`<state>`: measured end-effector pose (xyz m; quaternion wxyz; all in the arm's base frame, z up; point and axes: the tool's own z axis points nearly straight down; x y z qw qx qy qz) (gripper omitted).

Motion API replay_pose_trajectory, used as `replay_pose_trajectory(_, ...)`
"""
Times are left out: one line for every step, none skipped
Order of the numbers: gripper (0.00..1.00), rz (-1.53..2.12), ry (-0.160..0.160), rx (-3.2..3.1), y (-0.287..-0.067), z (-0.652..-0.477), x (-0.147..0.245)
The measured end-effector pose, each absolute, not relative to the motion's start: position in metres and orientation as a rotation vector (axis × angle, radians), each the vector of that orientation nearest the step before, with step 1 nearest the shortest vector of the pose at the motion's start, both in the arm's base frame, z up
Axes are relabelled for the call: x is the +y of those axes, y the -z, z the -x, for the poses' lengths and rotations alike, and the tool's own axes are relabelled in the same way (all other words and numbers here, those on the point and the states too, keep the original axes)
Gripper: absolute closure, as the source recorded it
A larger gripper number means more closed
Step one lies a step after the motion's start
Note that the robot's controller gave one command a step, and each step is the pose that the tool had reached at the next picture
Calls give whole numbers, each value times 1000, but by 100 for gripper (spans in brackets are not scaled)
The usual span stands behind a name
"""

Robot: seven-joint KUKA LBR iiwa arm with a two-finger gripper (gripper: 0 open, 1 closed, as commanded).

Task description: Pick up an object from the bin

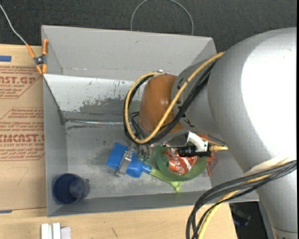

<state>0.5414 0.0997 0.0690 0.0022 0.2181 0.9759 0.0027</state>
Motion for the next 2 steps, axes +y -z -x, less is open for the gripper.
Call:
replay_pose_trajectory(100,-532,-1,3104,-71,-516,85)
replay_pose_trajectory(100,-531,-1,3104,-71,-516,85)
